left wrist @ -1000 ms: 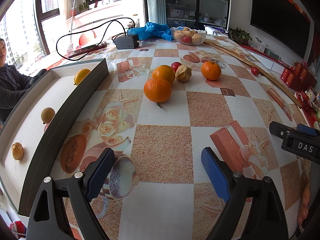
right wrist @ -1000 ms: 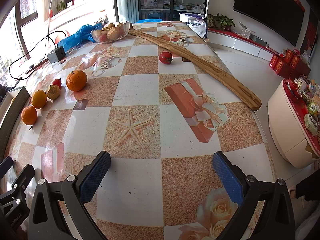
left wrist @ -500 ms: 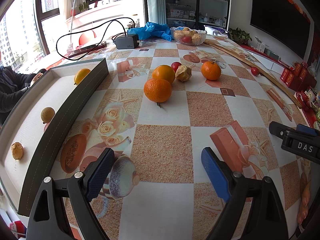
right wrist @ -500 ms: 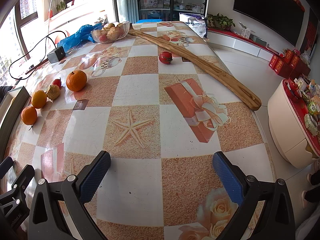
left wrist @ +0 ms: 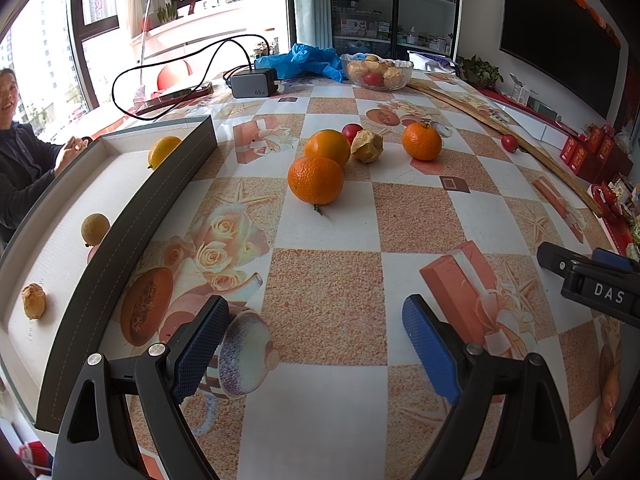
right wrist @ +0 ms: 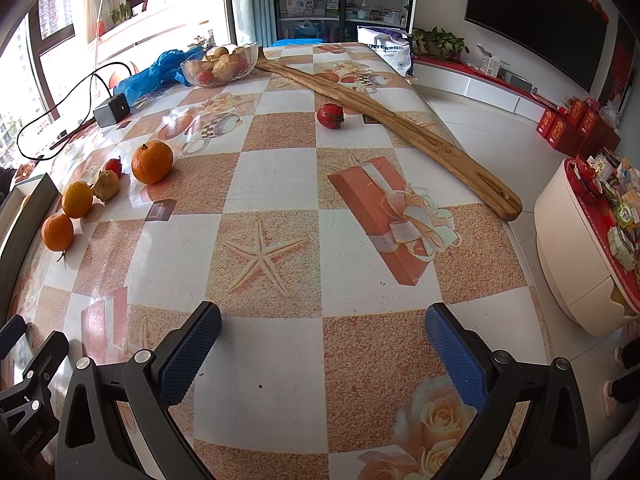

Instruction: Organize fruits

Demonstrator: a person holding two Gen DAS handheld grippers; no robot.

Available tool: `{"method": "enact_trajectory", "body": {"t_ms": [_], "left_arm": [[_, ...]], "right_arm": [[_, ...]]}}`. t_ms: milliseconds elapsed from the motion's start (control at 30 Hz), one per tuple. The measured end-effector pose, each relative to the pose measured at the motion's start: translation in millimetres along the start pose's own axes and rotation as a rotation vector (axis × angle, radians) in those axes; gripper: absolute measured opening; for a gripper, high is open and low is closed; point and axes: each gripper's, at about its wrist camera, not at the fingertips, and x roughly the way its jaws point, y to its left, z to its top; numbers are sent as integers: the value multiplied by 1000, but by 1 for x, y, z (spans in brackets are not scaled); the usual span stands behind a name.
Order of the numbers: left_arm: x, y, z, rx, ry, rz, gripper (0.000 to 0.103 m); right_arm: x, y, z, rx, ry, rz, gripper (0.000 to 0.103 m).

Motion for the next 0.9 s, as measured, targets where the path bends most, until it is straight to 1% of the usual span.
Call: {"method": "enact_trajectory", "body": {"t_ms": [133,233,900], "left_arm": [[0,0,0,-1,1,2,92],[1,3,0,-15,16,4,97],[0,3,0,-11,16,4,97]], "right_arm": [[0,0,0,0,0,0,102],[0,0,0,0,0,0,102],[0,0,0,1,0,-1,102]]}}
